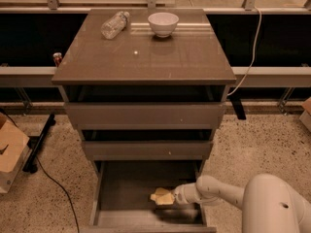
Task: Place sponge into bottom drawer
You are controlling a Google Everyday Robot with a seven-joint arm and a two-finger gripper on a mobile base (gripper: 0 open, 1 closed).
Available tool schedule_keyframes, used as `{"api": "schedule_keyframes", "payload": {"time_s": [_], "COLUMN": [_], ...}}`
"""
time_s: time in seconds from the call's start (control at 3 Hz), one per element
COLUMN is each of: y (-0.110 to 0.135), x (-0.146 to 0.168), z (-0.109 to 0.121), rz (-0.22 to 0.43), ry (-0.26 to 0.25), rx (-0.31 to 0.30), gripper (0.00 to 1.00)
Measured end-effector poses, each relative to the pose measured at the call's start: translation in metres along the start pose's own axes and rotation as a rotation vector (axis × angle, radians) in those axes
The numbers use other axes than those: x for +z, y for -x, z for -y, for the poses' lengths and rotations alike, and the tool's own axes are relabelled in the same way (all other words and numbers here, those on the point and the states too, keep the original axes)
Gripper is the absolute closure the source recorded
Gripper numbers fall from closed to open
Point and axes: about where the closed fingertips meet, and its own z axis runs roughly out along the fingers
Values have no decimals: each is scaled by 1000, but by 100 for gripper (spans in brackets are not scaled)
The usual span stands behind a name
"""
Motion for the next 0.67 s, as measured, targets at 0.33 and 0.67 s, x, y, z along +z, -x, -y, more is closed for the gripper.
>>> {"api": "schedule_keyframes", "payload": {"time_s": [0.33, 0.67], "y": [-1, -1], "x": [1, 1], "z": [-1, -1], "rz": [-1, -1], "ry": [2, 2], "rx": [0, 0], "gripper": [0, 0]}}
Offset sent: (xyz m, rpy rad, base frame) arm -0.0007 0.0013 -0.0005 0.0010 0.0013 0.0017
